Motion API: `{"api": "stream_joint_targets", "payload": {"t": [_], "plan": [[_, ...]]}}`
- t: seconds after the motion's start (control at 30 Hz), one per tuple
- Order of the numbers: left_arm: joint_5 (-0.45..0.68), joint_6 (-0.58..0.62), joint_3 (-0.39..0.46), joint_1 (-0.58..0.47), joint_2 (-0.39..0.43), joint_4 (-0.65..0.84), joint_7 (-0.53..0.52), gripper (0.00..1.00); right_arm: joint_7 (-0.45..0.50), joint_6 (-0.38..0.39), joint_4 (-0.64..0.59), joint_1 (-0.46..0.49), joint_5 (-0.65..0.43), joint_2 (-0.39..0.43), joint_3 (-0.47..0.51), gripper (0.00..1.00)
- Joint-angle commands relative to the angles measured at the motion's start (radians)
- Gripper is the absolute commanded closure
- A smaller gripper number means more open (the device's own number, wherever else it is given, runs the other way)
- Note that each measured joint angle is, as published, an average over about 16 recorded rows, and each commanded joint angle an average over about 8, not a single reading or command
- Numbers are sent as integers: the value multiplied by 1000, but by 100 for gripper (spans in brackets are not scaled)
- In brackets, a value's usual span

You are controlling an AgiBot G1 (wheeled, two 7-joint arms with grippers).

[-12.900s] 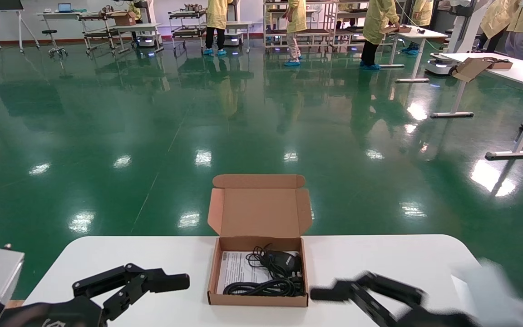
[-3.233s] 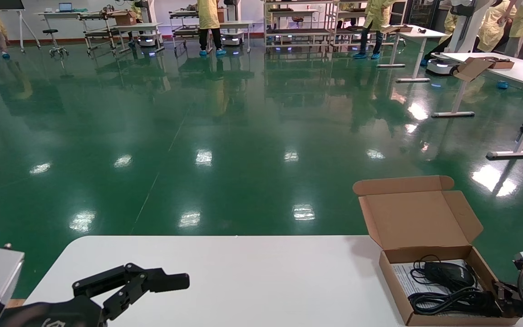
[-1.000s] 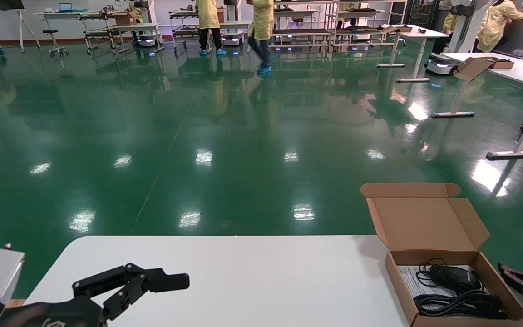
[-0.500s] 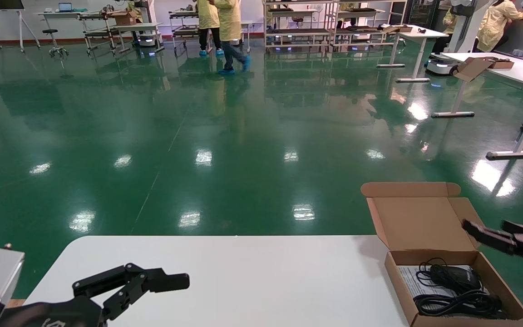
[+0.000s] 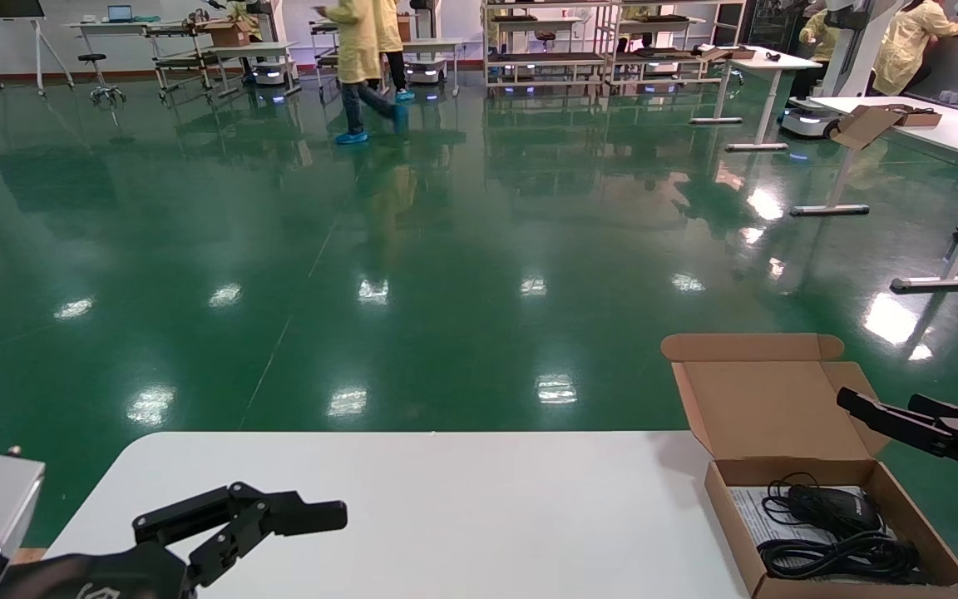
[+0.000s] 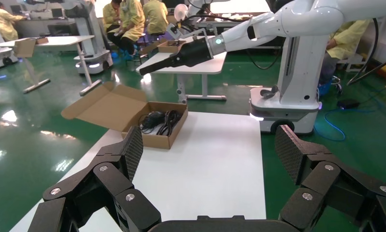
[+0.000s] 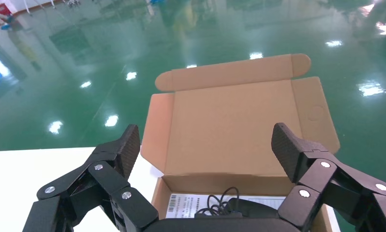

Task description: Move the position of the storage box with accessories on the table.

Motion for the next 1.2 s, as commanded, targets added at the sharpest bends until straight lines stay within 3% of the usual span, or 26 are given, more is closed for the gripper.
{"api": "stream_joint_targets", "payload": {"t": [0.03,1.2], "plan": [[0,0,0,0,0,0,0,0,-4,11,1,-1,-3,-2,-1,0],[0,0,0,0,0,0,0,0,66,-287,709,-261,83,110,125,0]]}}
